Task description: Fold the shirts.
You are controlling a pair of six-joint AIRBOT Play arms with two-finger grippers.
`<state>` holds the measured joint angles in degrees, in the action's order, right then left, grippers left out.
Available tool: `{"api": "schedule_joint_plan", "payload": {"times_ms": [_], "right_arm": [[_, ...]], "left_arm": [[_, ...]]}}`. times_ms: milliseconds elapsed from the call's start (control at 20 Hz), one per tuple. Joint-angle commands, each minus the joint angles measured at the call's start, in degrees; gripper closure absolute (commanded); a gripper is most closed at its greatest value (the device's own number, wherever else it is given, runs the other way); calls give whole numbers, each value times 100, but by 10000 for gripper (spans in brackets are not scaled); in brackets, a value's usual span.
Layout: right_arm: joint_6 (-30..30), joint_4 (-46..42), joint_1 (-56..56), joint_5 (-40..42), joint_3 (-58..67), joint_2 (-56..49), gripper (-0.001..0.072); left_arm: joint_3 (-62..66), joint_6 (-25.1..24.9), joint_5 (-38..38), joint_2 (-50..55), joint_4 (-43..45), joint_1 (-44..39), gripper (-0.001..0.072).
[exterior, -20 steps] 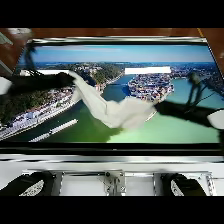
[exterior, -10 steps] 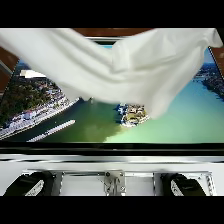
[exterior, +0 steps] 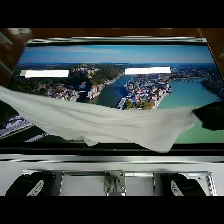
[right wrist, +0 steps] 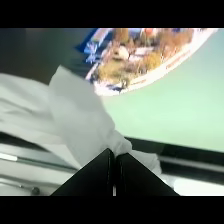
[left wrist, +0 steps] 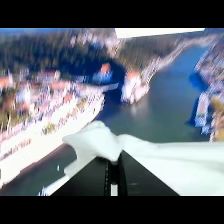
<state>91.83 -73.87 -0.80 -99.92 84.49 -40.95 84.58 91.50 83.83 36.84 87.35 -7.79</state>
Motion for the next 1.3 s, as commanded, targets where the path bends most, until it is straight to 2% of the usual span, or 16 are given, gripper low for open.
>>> {"api": "schedule_joint_plan", "payload": {"times_ms": [0, 150, 300, 550, 650, 850, 1050, 1100, 1150, 1200, 1250], "right_arm": [[243, 133, -2, -144, -1047, 22, 644], [245, 136, -2, 1067, -2090, -68, 644], [243, 138, -2, 2391, -2859, -542, 644], [291, 153, 2, 4341, -2997, -1996, 644], [546, 155, 2, 4894, -2997, -2535, 644], [1161, 269, -2, 5154, -2999, -3447, 643], [1117, 942, -2, 5300, -2997, -3851, 619], [1075, 953, -2, 5447, -2988, -3807, 618], [1001, 935, 33, 5534, -2970, -3738, 617], [881, 927, 105, 5499, -2929, -3622, 547], [660, 918, 223, 5410, -2885, -3462, 206]], "left_arm": [[-1563, 424, 4, -581, 243, 2, 669], [-2765, 680, -520, -763, 114, 2, 669], [-3534, 682, -1751, -575, -188, 2, 669], [-3685, 704, -3871, 428, -249, 4, 669], [-3685, 922, -4417, 981, -251, 4, 668], [-3687, 1335, -4551, 2299, -391, 2, 668], [-3641, 1338, -4509, 3296, -1338, 4, 666], [-3600, 1335, -4507, 3370, -1381, 4, 638], [-3530, 1281, -4483, 3383, -1346, 42, 485], [-3410, 1270, -4321, 3366, -1325, 142, 259], [-3217, 1261, -3943, 3344, -1320, 328, 91]]}}
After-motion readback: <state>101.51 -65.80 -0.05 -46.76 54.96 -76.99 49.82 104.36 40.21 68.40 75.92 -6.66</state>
